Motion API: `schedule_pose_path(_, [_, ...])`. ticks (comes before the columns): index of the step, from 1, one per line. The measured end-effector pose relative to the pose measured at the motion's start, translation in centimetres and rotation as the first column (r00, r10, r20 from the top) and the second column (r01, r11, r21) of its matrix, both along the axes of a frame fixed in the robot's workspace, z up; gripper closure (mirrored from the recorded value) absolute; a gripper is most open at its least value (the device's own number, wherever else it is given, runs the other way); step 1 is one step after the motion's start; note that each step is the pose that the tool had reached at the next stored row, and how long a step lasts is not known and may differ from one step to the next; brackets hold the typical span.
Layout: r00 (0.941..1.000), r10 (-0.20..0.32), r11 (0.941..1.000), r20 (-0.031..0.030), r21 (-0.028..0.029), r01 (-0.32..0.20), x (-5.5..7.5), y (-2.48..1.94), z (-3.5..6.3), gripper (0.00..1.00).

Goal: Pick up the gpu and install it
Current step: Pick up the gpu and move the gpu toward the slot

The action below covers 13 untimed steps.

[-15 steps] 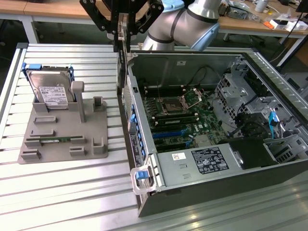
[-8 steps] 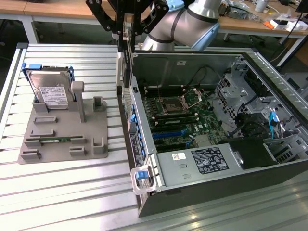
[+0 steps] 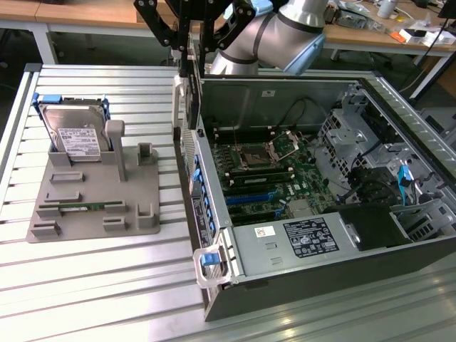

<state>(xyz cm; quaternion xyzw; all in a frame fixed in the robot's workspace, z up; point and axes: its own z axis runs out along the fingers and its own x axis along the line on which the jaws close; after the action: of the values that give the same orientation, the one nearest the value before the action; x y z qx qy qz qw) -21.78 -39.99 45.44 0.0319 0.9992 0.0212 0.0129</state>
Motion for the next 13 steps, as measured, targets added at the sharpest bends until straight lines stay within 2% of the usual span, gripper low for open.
schedule_pose_path(13, [1.0000, 0.000, 1.0000, 0.0001, 0.0000, 0.000, 1.4, 0.00, 0.00, 0.74])
